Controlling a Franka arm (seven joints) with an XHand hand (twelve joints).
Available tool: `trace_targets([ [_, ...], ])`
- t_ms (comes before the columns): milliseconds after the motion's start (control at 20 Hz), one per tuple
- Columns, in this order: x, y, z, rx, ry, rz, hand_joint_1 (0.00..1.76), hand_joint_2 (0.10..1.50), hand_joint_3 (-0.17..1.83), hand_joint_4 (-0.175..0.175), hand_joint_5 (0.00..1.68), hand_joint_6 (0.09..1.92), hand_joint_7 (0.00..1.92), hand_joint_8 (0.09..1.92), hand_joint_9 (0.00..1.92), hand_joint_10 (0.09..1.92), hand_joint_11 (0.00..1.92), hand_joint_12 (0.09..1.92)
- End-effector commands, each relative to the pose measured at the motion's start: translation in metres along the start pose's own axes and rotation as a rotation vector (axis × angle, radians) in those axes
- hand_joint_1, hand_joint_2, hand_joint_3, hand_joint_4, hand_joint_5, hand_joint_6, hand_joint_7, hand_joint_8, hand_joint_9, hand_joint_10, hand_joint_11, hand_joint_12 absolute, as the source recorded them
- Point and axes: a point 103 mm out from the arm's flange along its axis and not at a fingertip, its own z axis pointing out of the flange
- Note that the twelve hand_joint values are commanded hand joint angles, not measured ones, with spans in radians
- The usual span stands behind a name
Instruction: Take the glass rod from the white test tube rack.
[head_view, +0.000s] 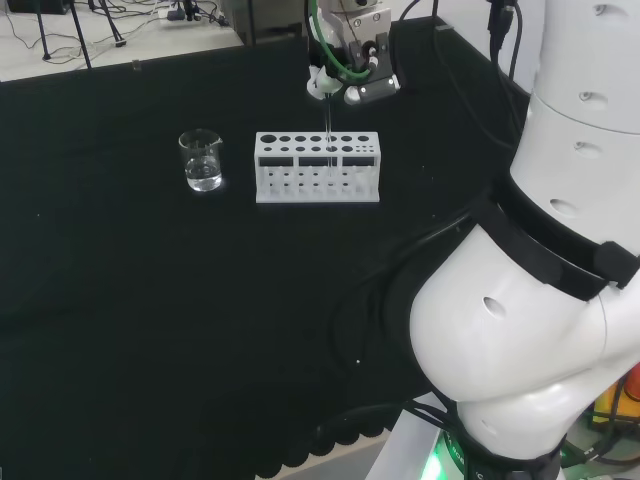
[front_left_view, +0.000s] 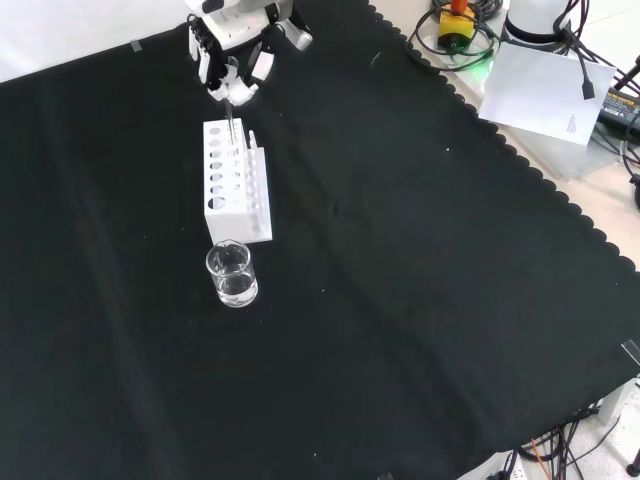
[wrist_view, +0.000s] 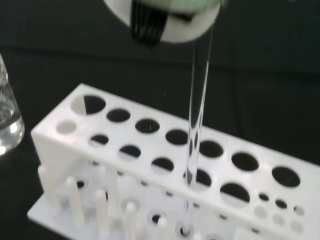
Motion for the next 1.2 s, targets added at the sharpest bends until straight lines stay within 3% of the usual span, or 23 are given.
trace_targets([
  [50,-0.001,-0.009,-0.045,-0.151,0.052,0.061,1.28,0.75,0.51,-0.175,1.23,0.5,1.39,0.85,1.62,0.77,1.33,0.69],
  [200,-0.008,-0.021,-0.085,-0.205,0.075,0.084,1.3,0.95,0.16,-0.175,1.19,0.38,1.25,0.89,1.62,0.72,1.31,0.66],
  [350,-0.011,-0.032,-0.108,-0.263,0.093,0.095,1.31,0.99,0.07,-0.175,1.18,0.37,1.23,0.89,1.63,0.71,1.3,0.66],
  [800,-0.008,-0.048,-0.155,-0.333,0.118,0.107,1.31,1.03,0.01,-0.175,1.15,0.41,1.22,0.91,1.65,0.69,1.3,0.66],
  [1200,0.005,-0.048,-0.154,-0.32,0.118,0.068,1.3,1.03,0.01,-0.175,1.14,0.43,1.21,0.91,1.66,0.69,1.32,0.67],
])
